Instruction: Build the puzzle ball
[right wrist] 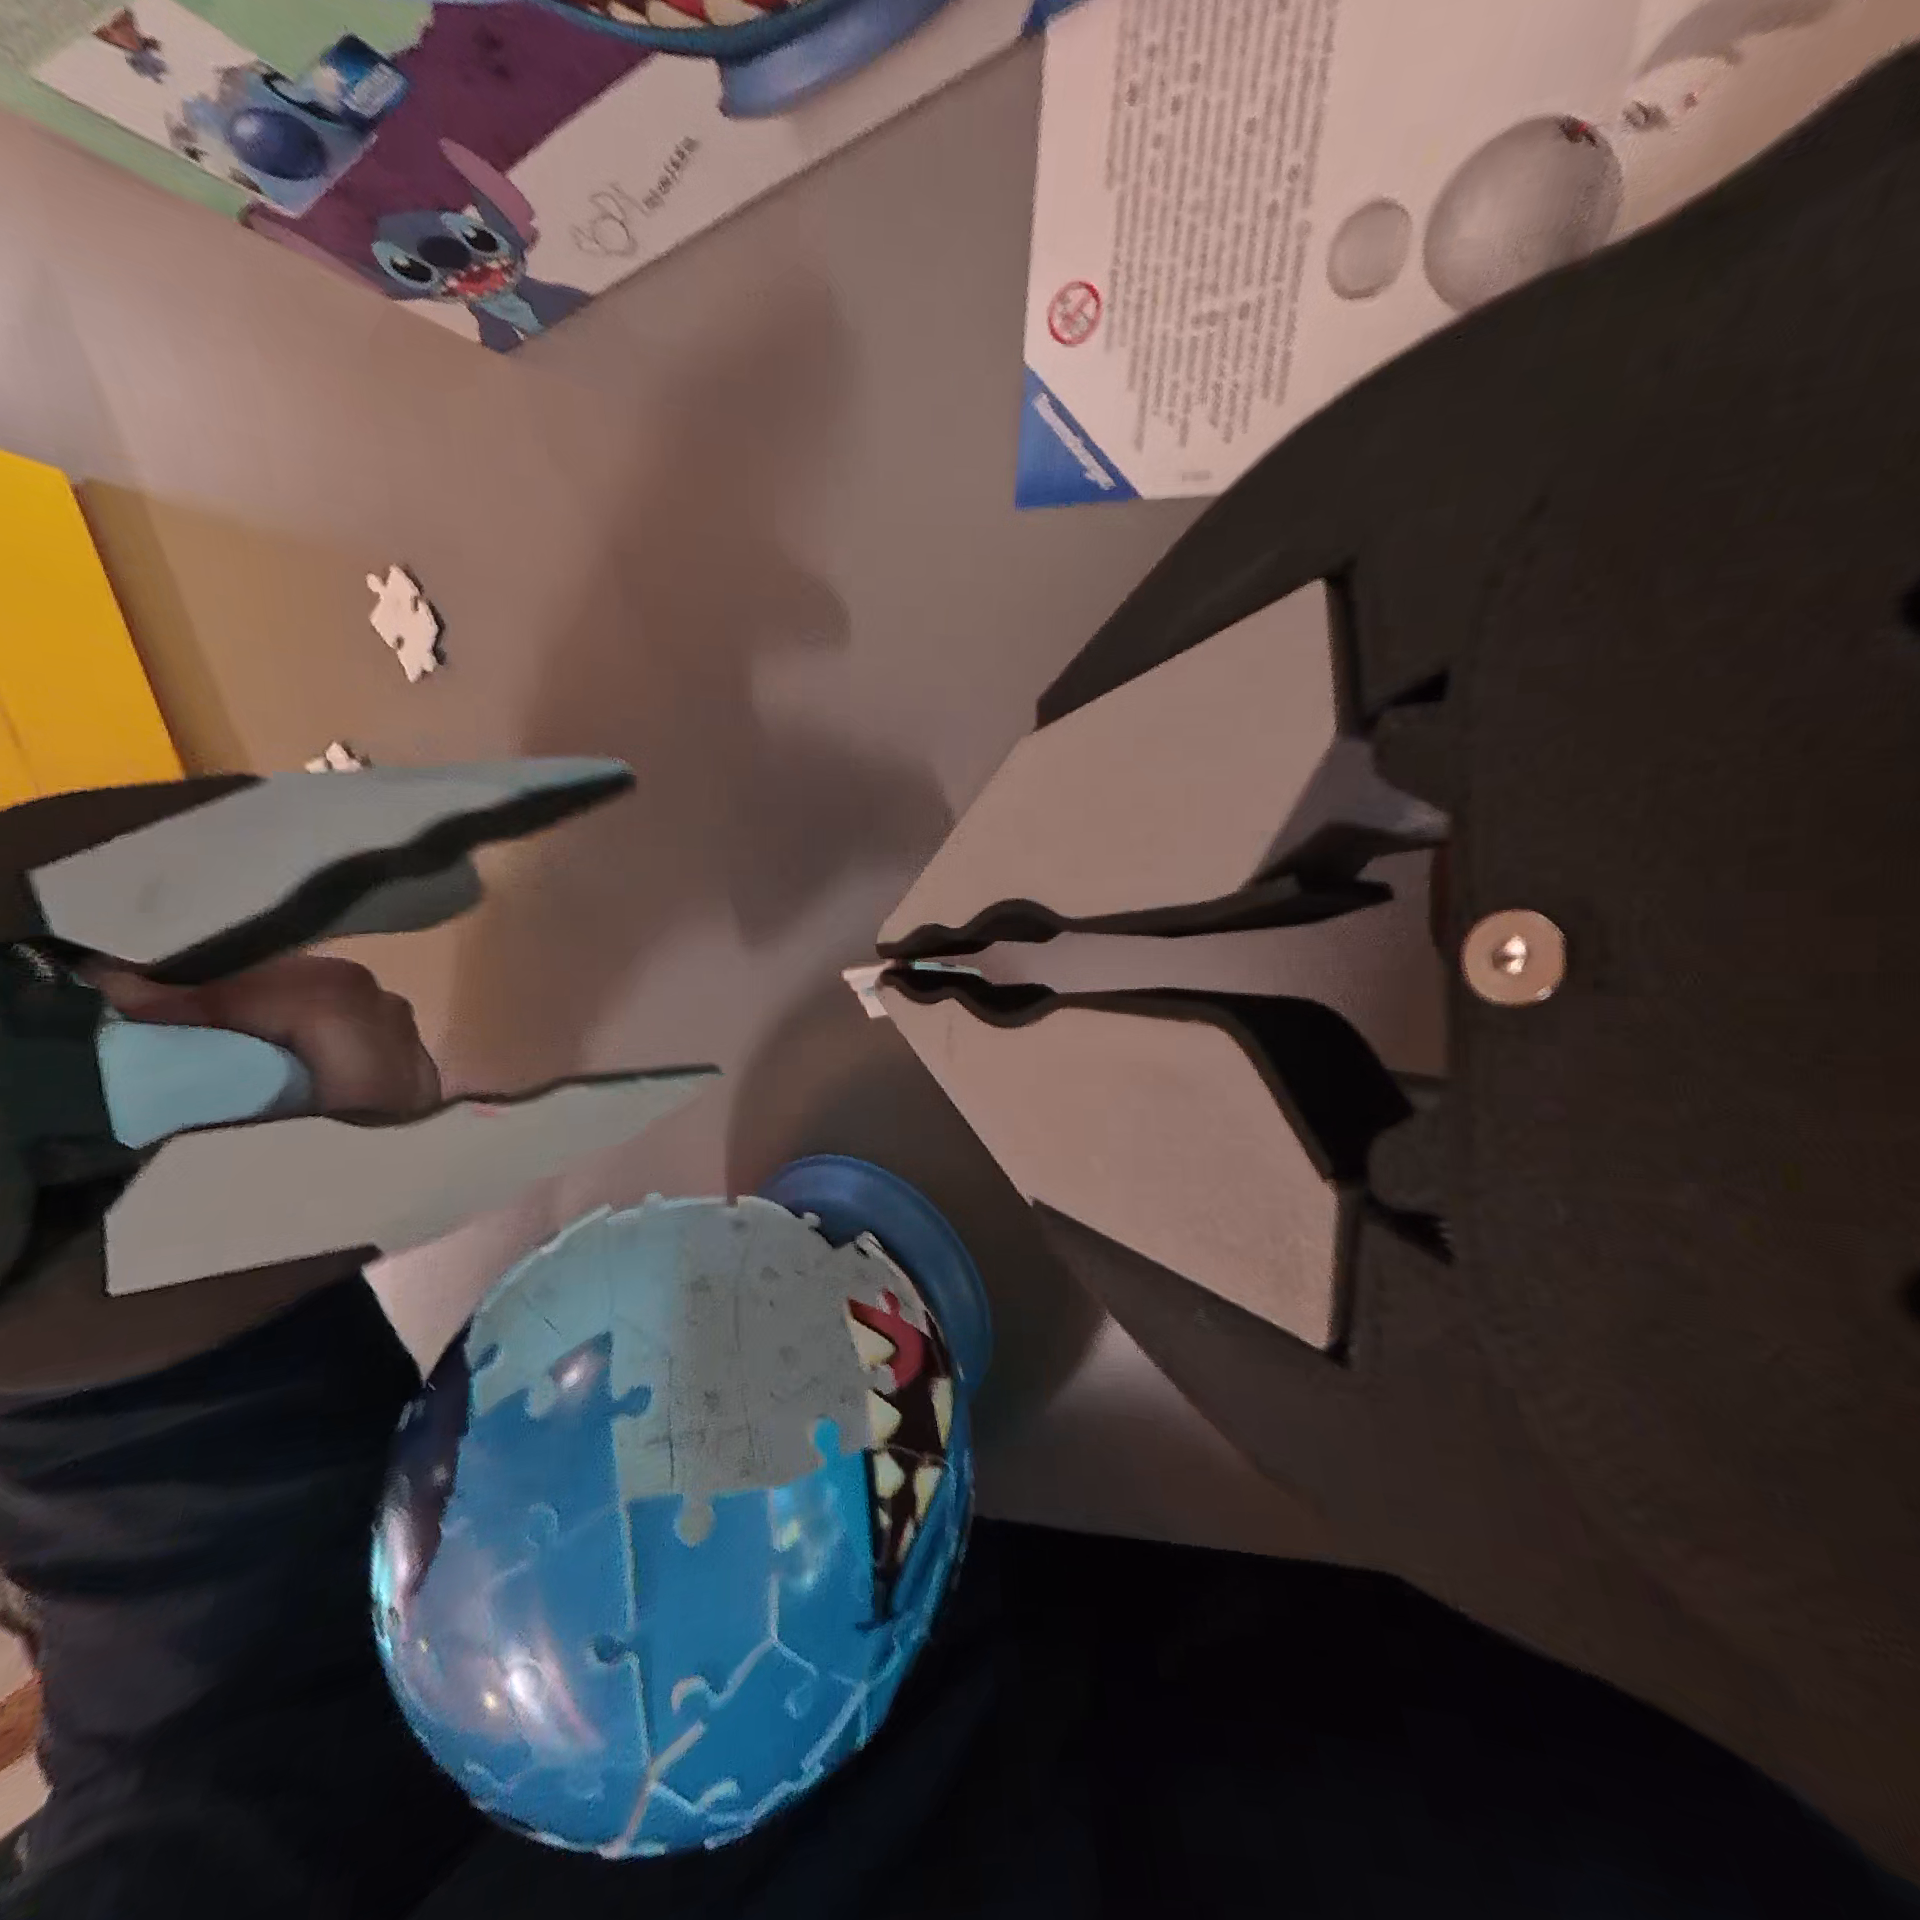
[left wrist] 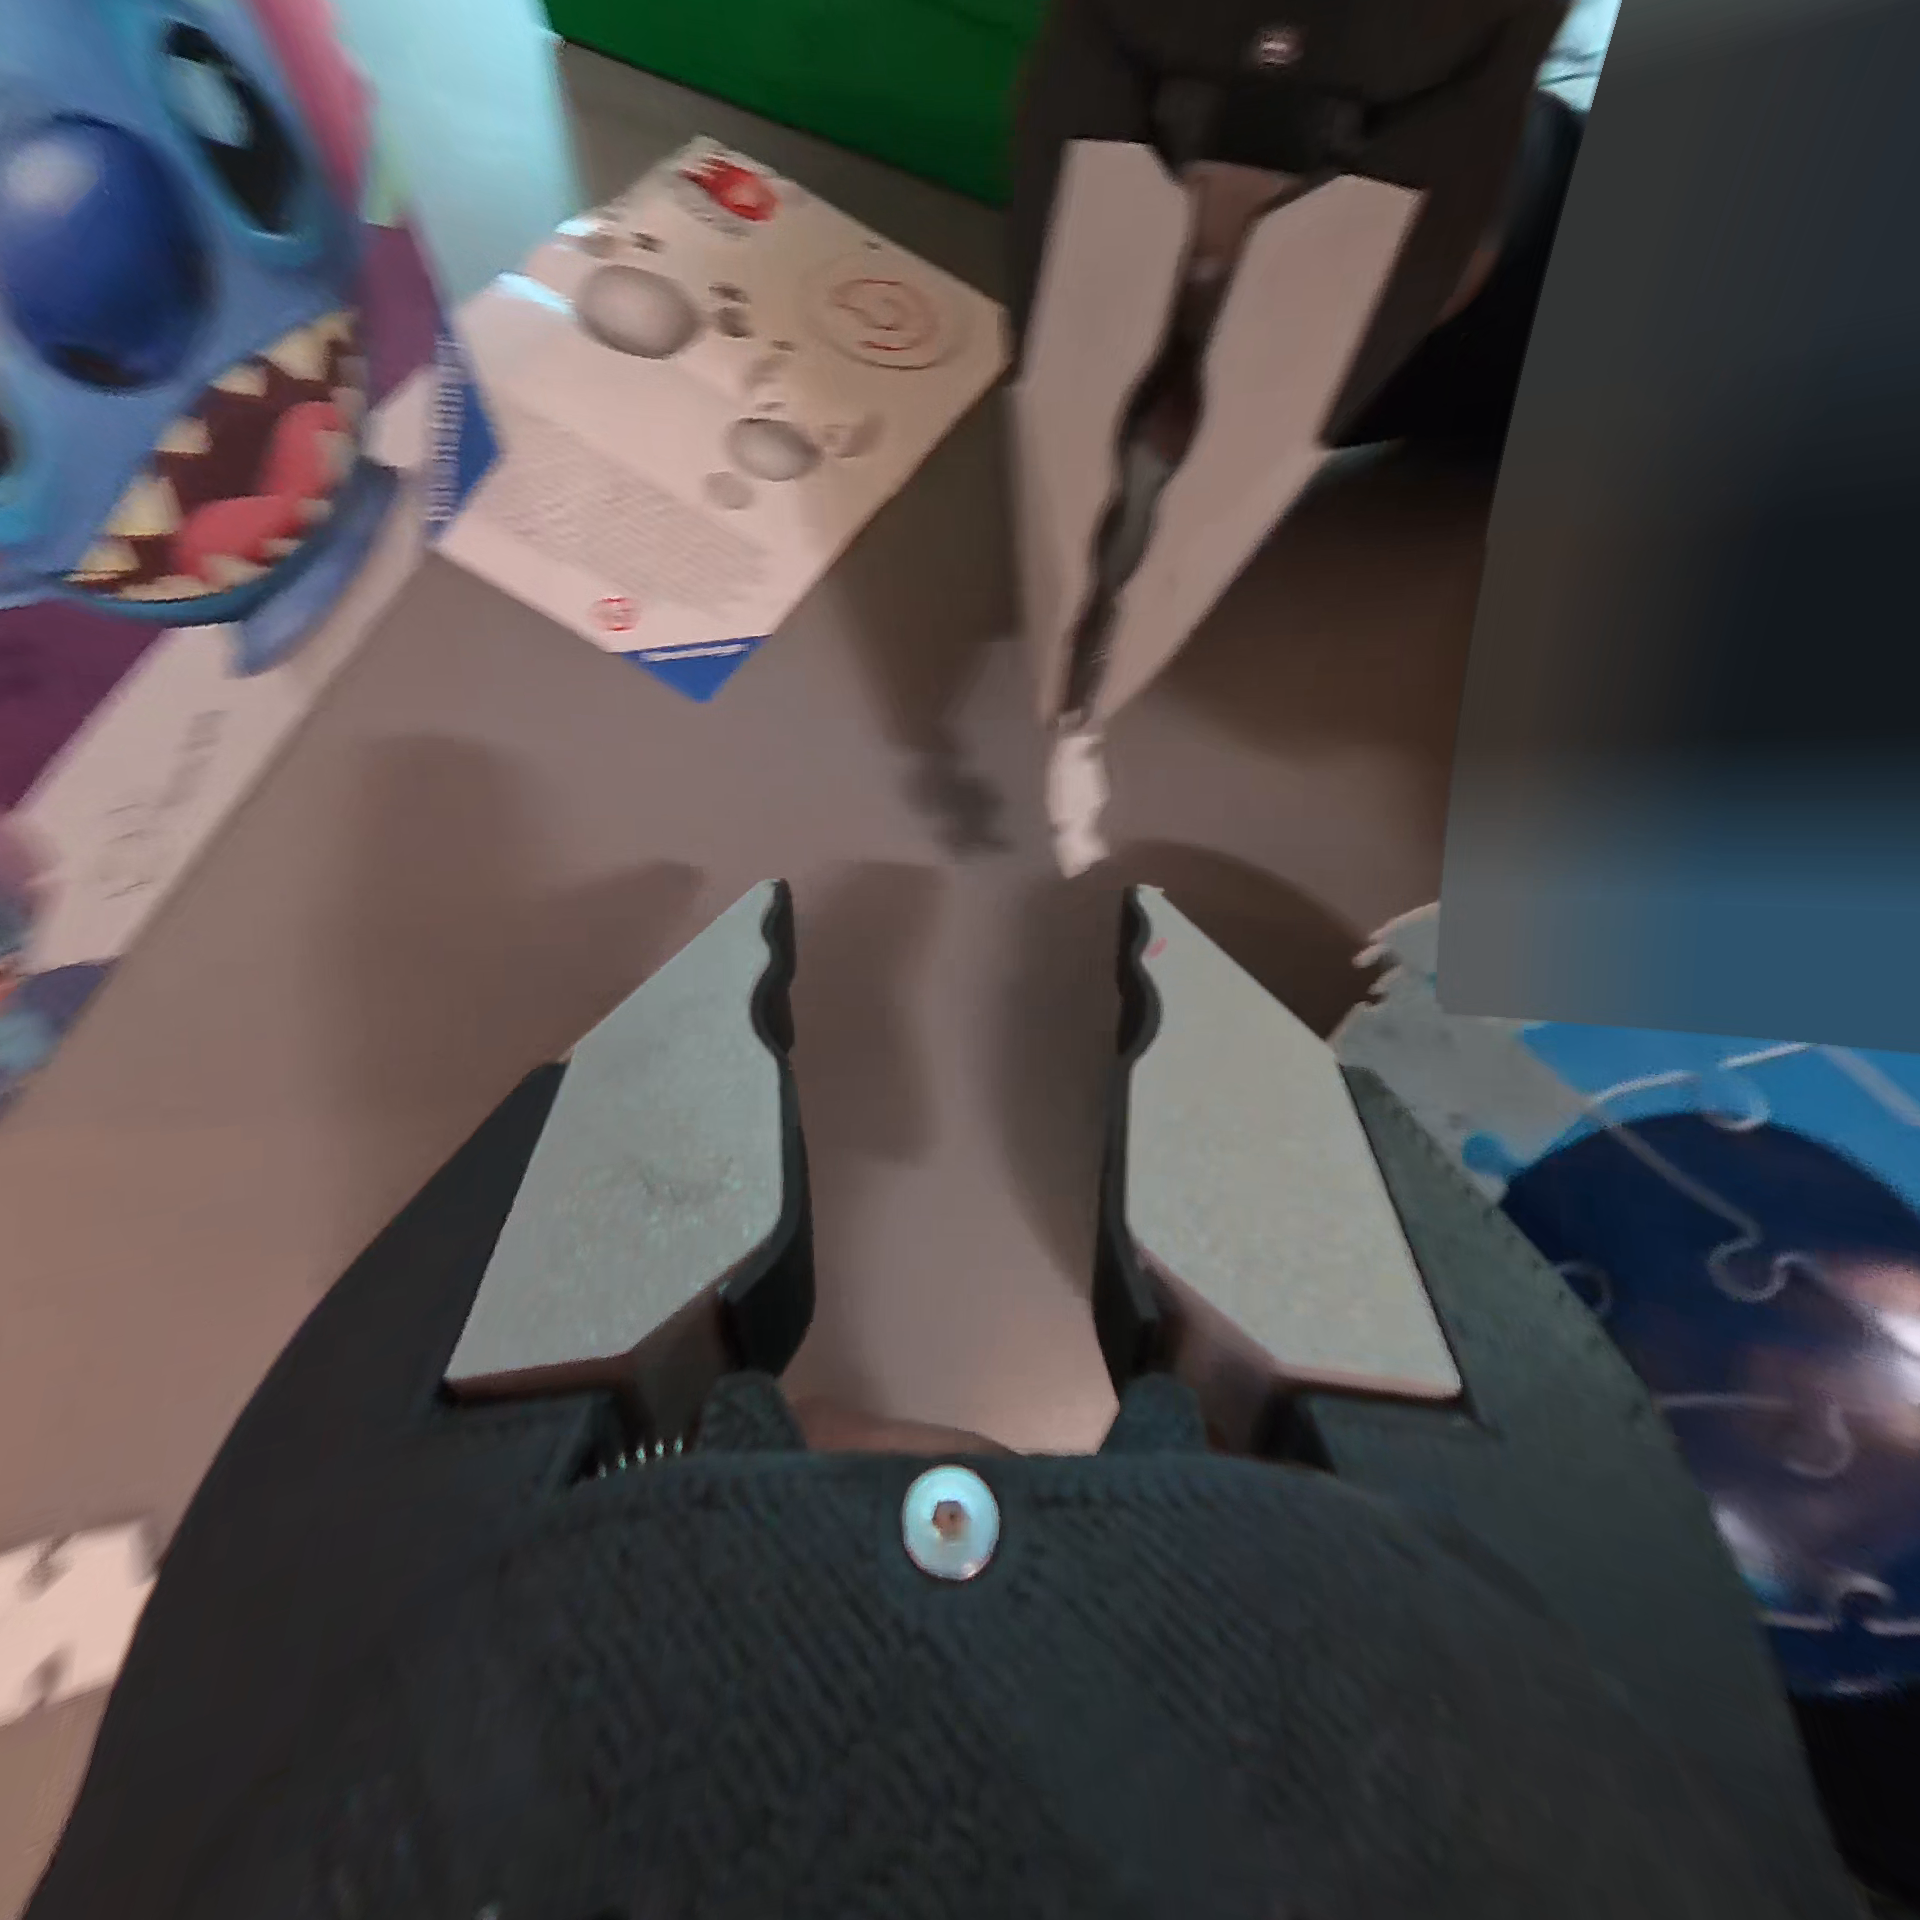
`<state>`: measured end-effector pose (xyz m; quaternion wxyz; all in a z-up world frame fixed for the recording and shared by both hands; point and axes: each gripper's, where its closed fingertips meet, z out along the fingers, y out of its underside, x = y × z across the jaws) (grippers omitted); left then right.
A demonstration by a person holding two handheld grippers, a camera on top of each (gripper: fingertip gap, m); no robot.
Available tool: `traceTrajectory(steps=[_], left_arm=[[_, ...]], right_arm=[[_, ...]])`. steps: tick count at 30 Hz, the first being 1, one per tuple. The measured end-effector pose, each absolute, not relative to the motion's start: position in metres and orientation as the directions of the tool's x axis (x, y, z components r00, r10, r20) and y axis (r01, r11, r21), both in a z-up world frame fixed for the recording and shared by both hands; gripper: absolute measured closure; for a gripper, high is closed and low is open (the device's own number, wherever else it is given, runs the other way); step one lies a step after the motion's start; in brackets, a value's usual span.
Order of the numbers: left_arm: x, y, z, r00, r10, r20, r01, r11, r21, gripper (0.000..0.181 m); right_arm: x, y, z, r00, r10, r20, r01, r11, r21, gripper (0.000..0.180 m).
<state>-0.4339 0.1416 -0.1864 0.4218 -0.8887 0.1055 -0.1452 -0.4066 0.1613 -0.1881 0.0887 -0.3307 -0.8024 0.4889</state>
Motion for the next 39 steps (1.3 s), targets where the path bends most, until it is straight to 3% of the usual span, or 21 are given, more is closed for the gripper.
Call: traceTrajectory(steps=[3,9,12,16,28,39], left_arm=[[-0.428,0.145,-0.188,0.918,-0.333,0.217,-0.046,-0.631,-0.774,0.133],[-0.429,0.144,-0.204,0.913,-0.321,0.251,-0.031,-0.669,-0.742,0.132],[-0.428,0.147,-0.204,0.913,-0.328,0.244,-0.032,-0.651,-0.758,0.146],[-0.426,0.148,-0.197,0.898,-0.356,0.259,-0.013,-0.608,-0.794,0.179],[-0.432,0.142,-0.181,0.893,-0.301,0.336,0.148,-0.508,-0.848,0.181],[-0.428,0.134,-0.2,0.876,-0.302,0.375,0.14,-0.584,-0.799,0.18]], right_arm=[[-0.417,0.155,-0.186,-0.776,0.605,-0.181,0.451,0.331,-0.829,0.18],[-0.428,0.148,-0.181,-0.773,0.606,-0.186,0.448,0.314,-0.837,0.18],[-0.43,0.144,-0.179,-0.784,0.594,-0.182,0.439,0.322,-0.839,0.18],[-0.436,0.141,-0.183,-0.781,0.605,-0.153,0.43,0.343,-0.835,0.18],[-0.438,0.14,-0.177,-0.748,0.562,-0.353,0.524,0.174,-0.834,0.173],[-0.439,0.127,-0.191,-0.773,0.545,-0.324,0.556,0.338,-0.759,0.18]])
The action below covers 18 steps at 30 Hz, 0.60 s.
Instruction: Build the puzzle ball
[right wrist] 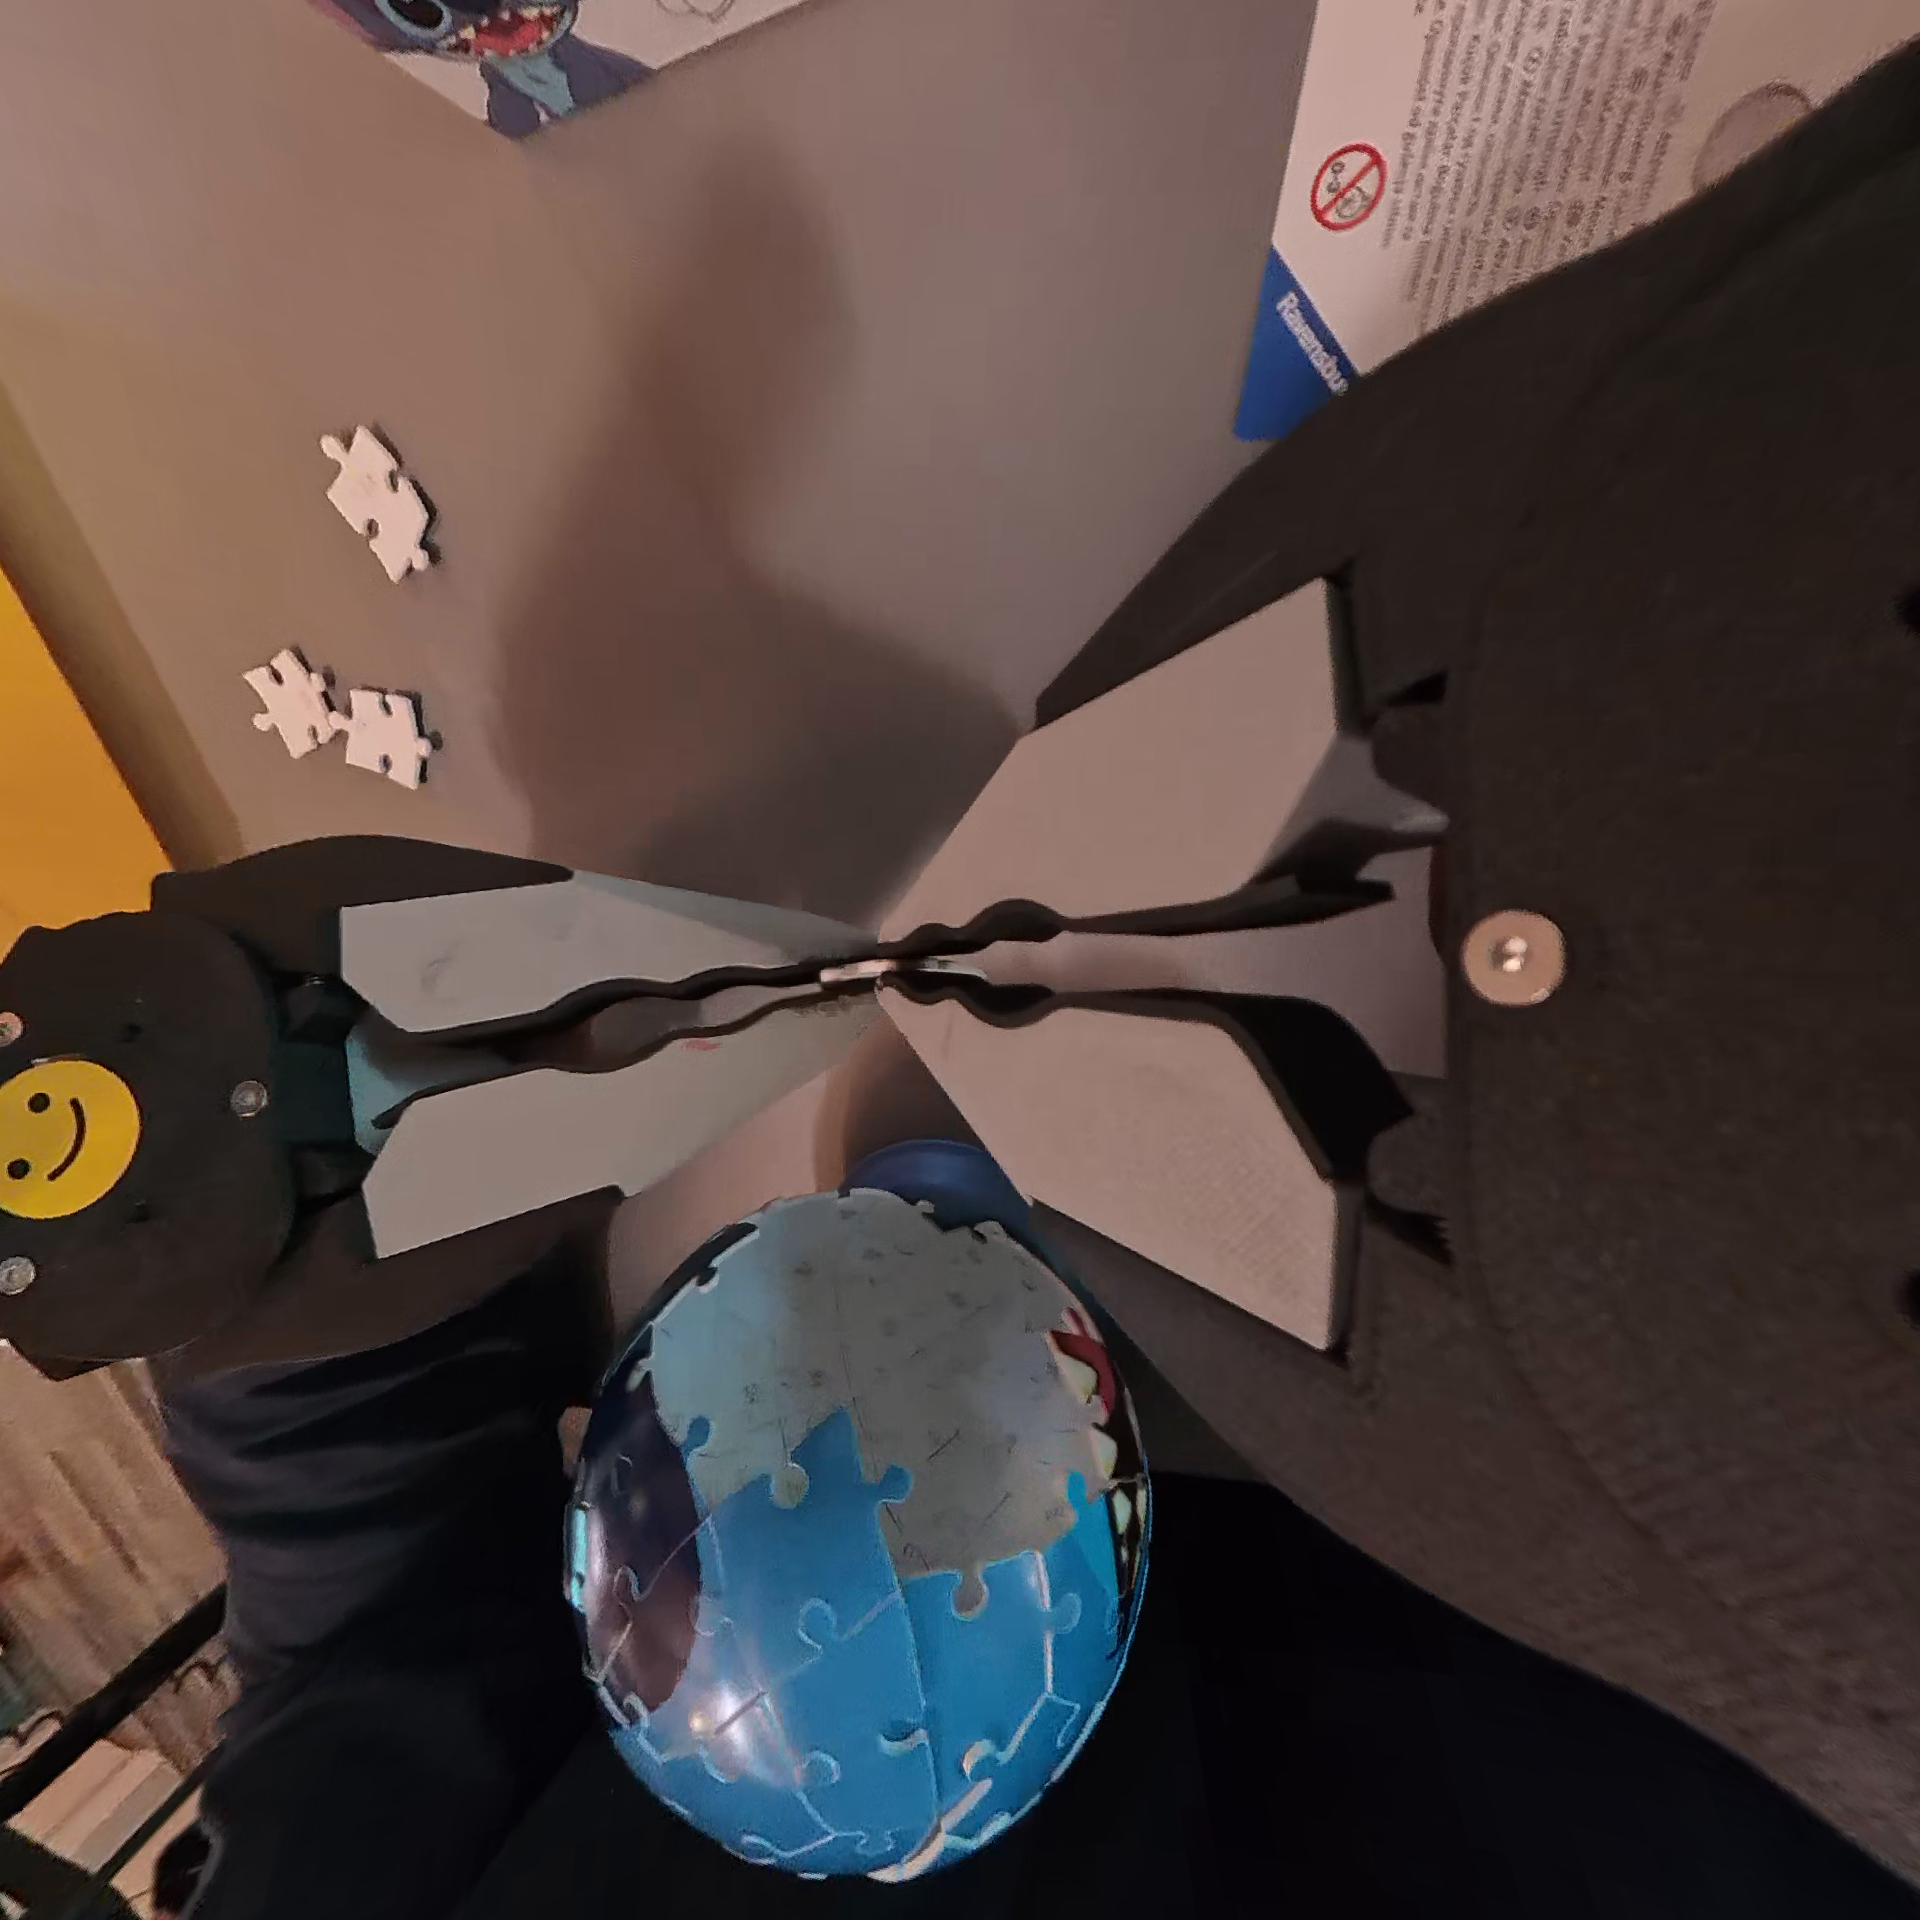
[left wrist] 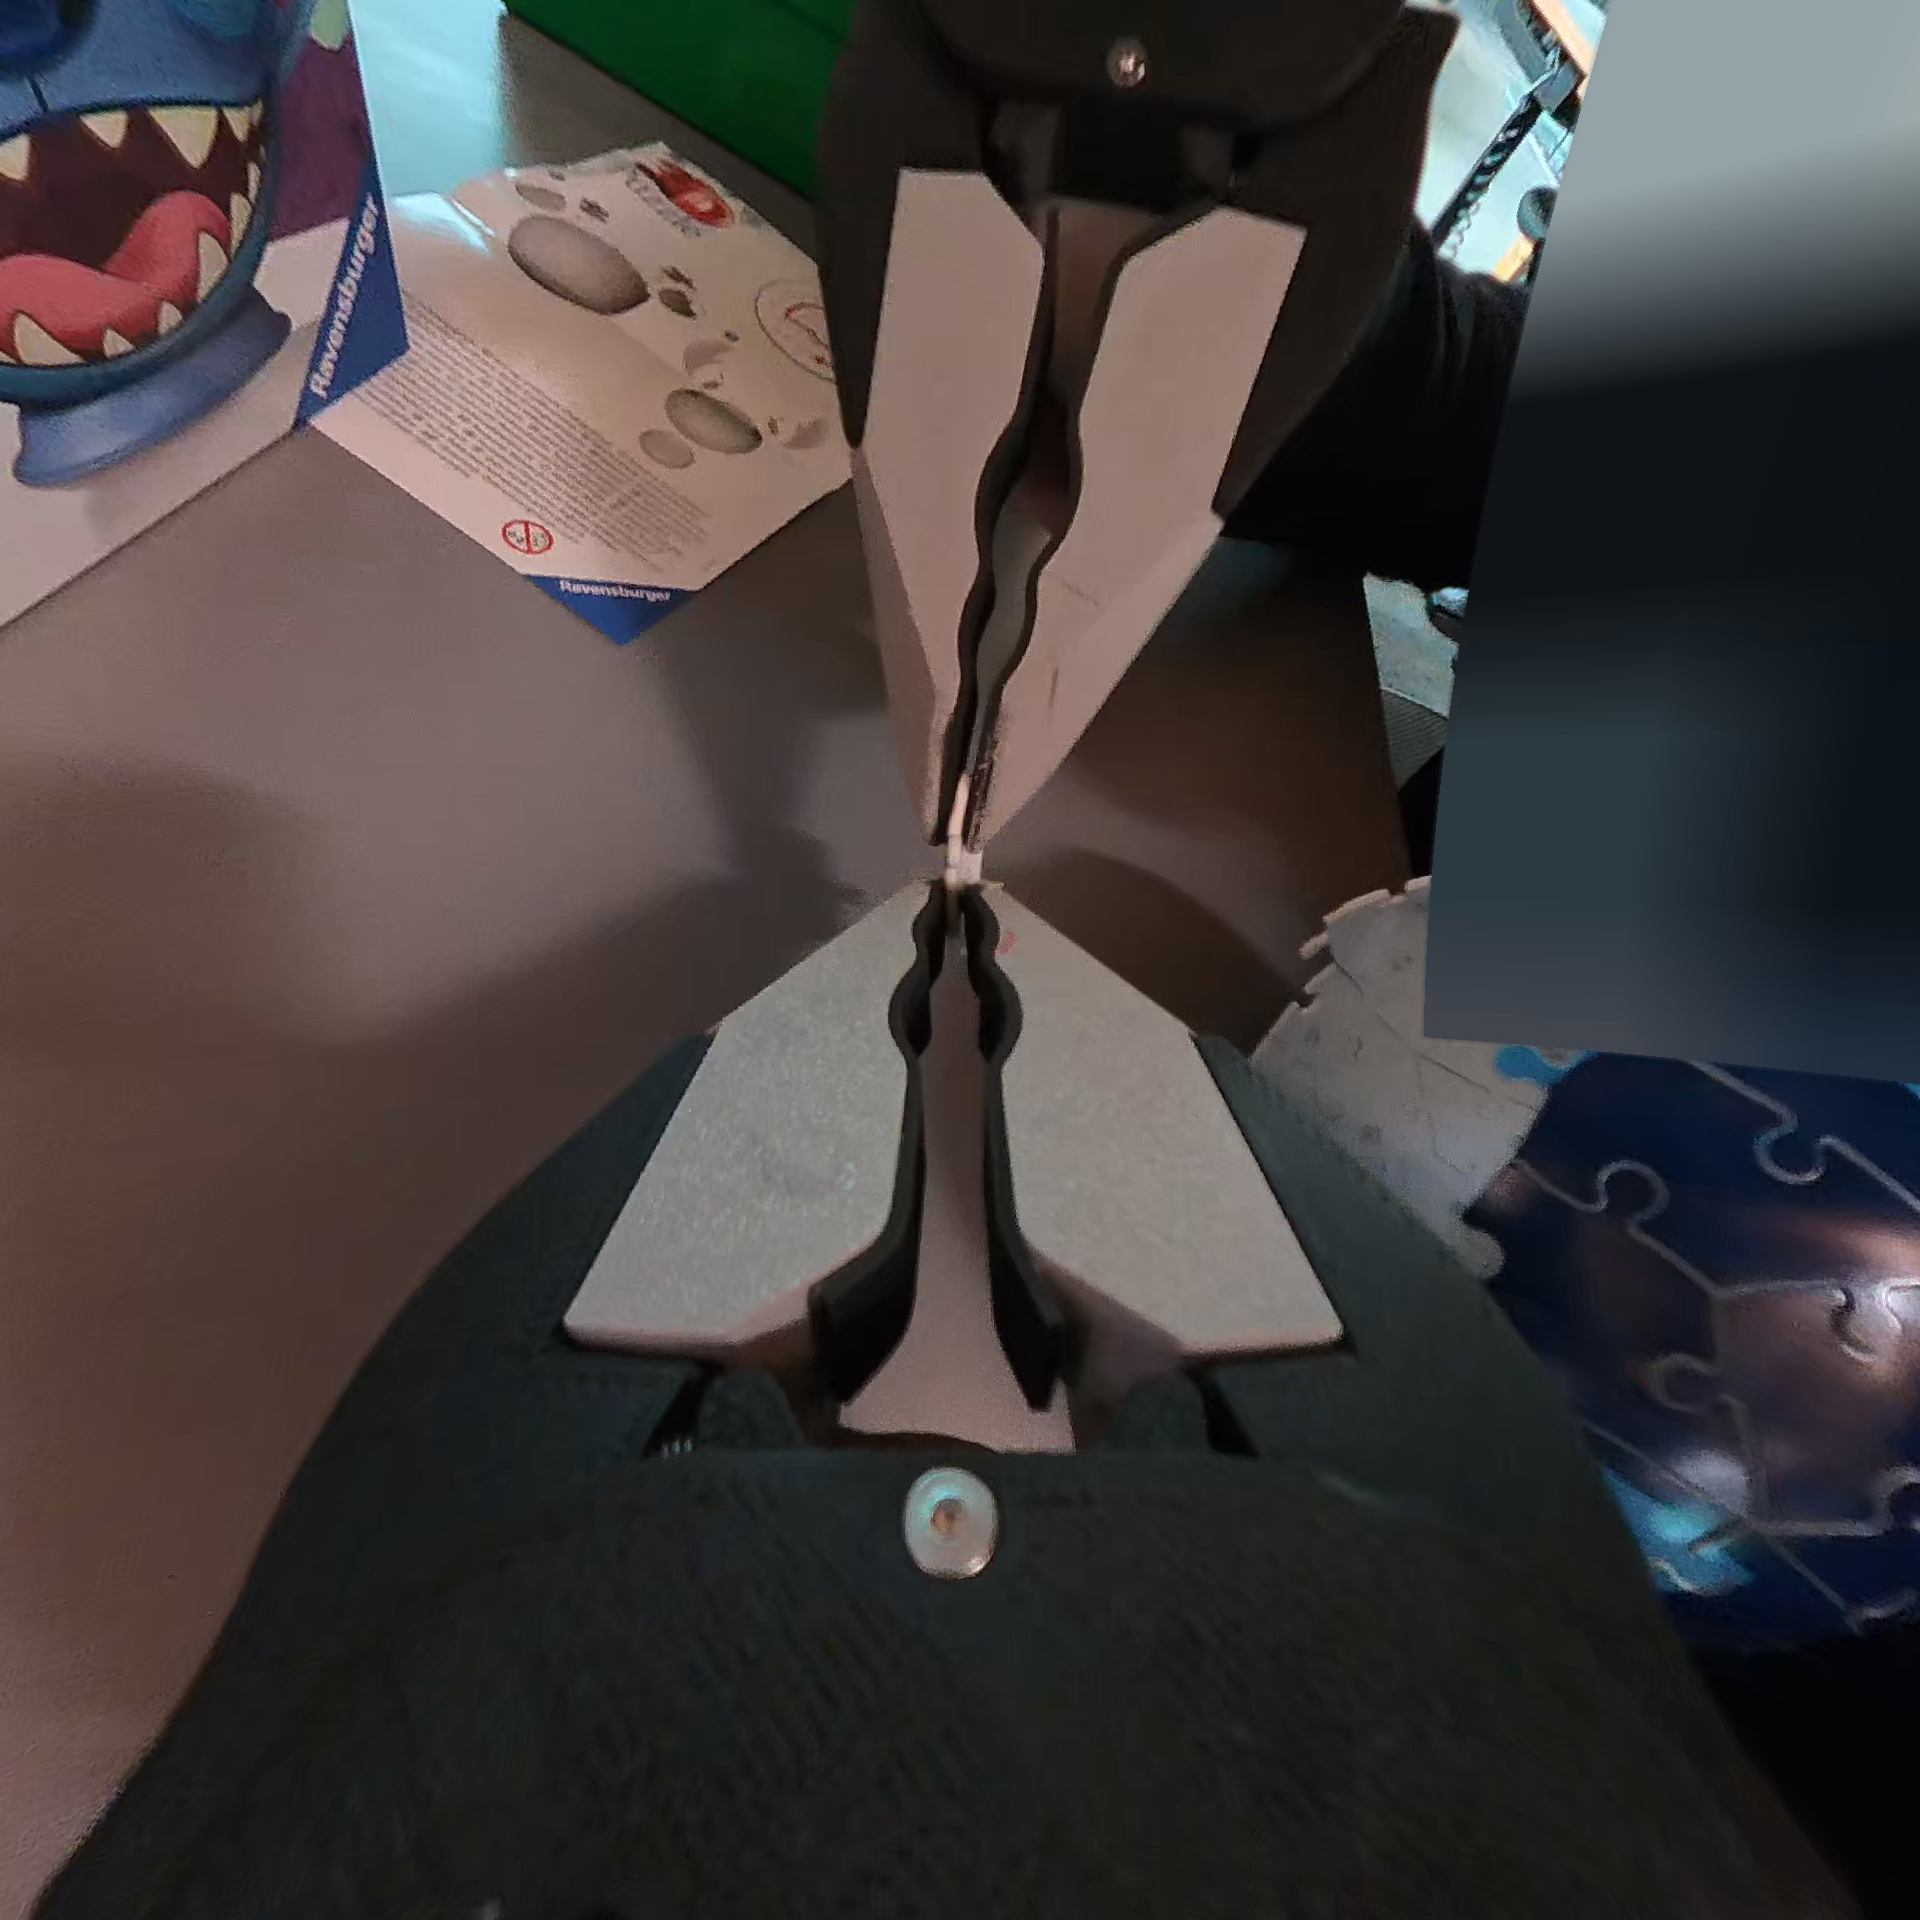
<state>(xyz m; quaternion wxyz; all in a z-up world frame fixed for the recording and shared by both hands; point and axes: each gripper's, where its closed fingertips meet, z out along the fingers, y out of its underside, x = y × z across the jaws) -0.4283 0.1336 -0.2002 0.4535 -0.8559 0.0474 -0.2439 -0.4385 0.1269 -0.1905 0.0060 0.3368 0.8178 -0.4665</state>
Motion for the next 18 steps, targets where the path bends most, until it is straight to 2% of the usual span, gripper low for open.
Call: traceTrajectory(steps=[4,6,11,18], left_arm=[[-0.429,0.13,-0.203,0.877,-0.306,0.371,0.128,-0.595,-0.794,0.177],[-0.423,0.124,-0.207,0.862,-0.324,0.39,0.116,-0.622,-0.774,0.161],[-0.437,0.11,-0.206,0.886,-0.294,0.358,0.102,-0.631,-0.769,0.149],[-0.47,0.088,-0.197,0.92,-0.197,0.338,0.157,-0.605,-0.781,0.148]], right_arm=[[-0.441,0.123,-0.191,-0.771,0.532,-0.35,0.573,0.342,-0.745,0.18],[-0.439,0.12,-0.192,-0.767,0.519,-0.377,0.587,0.331,-0.739,0.18],[-0.43,0.115,-0.197,-0.749,0.485,-0.452,0.635,0.326,-0.701,0.18],[-0.409,0.09,-0.2,-0.74,0.418,-0.527,0.673,0.45,-0.587,0.18]])
